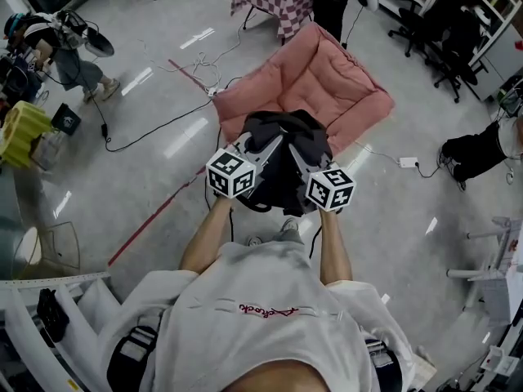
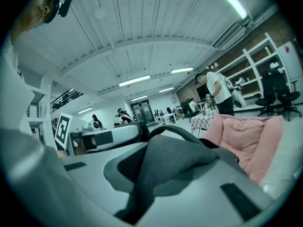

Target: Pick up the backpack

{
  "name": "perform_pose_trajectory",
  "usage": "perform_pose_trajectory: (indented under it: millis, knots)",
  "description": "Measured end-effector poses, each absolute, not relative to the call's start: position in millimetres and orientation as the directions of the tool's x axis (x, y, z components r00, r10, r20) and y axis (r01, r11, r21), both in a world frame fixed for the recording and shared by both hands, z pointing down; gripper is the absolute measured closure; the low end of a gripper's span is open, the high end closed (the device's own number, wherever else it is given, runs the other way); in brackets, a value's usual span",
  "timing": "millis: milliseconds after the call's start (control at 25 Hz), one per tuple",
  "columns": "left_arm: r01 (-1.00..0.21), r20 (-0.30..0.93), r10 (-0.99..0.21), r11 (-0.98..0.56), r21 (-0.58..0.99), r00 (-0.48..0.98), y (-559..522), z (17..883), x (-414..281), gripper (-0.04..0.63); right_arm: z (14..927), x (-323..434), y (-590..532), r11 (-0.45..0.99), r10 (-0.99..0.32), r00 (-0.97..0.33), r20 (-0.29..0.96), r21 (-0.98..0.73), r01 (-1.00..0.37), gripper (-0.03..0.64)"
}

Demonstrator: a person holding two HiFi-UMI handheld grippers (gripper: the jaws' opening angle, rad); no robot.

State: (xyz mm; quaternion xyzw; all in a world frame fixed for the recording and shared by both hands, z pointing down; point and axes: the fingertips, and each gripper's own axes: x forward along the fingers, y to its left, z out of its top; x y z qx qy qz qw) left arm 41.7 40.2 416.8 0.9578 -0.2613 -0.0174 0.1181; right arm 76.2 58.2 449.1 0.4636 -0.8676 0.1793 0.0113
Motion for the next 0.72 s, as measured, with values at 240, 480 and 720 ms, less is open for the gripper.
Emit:
perform_pose_trajectory:
  millis: [240,480,720]
  knots:
    - [-0.502,0.029,-0.511,-0.832,0.236,0.859,40.7,419.8,41.0,0.540,453.0,75.0,58.8,0.512,-0.795,-0.575,0.194,-0.294,-0.807,0.568]
    - [-0.505,0.031,-0.513,-0.829,0.239,0.858,42.7,417.8,41.1,0.540,451.2,75.0,60.7,0.512,-0.794,-0.575,0.198,-0.291,-0.808,0.569]
    - [-0.506,0.031,-0.514,-0.829,0.239,0.857,48.7,422.6,40.8,0.540,457.8,74.4,66.7,0.514,-0.791,-0.577,0.201,-0.292,-0.806,0.568]
